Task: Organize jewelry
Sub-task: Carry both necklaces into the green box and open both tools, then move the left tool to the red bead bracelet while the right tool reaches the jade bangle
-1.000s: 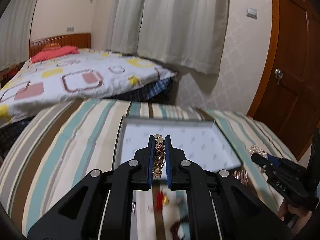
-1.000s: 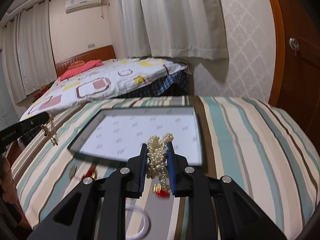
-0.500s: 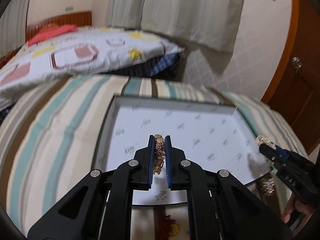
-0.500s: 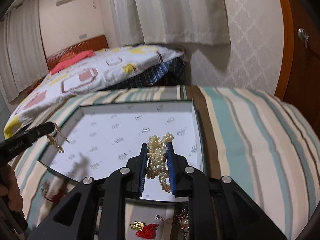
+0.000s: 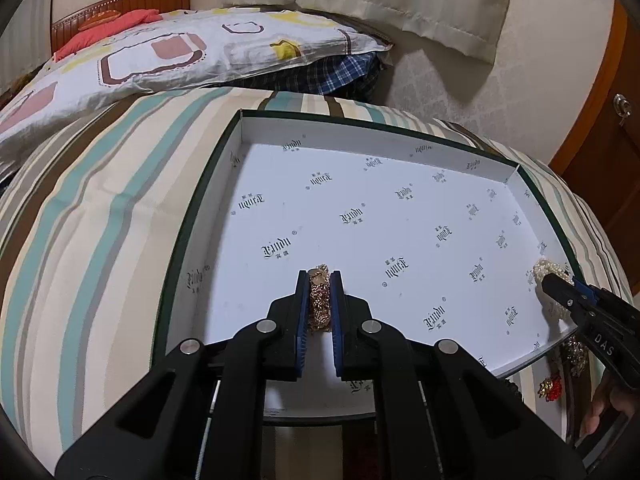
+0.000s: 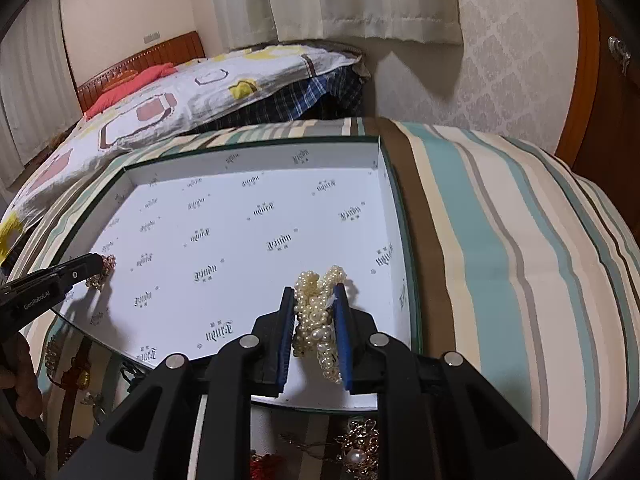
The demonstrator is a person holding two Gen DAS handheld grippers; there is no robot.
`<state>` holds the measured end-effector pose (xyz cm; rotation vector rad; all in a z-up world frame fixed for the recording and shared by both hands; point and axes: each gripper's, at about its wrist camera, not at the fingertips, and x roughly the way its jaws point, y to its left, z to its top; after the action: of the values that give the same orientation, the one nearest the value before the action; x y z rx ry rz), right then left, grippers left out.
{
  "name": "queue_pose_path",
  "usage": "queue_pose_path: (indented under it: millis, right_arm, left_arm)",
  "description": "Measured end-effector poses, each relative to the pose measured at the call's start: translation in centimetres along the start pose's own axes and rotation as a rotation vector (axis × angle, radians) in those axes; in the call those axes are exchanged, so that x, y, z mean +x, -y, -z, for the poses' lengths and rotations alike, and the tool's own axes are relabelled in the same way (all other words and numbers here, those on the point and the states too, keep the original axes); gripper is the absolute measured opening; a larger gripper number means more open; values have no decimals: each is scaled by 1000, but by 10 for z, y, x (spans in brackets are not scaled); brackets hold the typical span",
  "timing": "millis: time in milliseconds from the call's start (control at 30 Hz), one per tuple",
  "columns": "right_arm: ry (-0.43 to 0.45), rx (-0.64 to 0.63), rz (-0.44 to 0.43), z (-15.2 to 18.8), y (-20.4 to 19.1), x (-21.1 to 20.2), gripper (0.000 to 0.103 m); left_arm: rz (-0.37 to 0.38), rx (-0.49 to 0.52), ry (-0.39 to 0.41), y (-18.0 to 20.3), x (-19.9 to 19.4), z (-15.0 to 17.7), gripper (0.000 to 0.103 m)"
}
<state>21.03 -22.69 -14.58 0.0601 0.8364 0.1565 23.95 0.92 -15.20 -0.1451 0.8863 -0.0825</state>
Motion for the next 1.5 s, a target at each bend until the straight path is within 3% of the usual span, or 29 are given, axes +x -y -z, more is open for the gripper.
queue_pose_path:
  millis: [100,167,233,333,700,900,1167,1300,1500]
  right_arm:
    - [1,-5,6,1,-1,0,24]
    - [4,-14,9,1,-2,0,31]
    - [8,-18,2,0,-4,-1,40]
    - [11,-16,-2,1,-4,-1,42]
    - [98,-13,-10,16,-17,-46,50]
    - [136,-26,-10,44,-30,-75,54]
    - [138,-62,-7,81,-45,-99,60]
    - [147,-72,-17,98,-54,-106,73]
    - [137,-115,-33,113,-71,-102,78]
  left_arm:
    - [-6,6,0,2,0,1,14]
    - [-7,6,-5,2,2,2,25]
    - [-8,2,-5,2,2,3,29]
    - [-16,3,1,2,1,3,39]
    - [-24,10,108,10,-44,12,52]
    - [-31,12,166,10,-85,40,58]
    - [-59,20,162,1,-117,83,66]
    - [-68,16,160,-3,-126,102,69]
    - [-71,20,188,-2,-135,124,78]
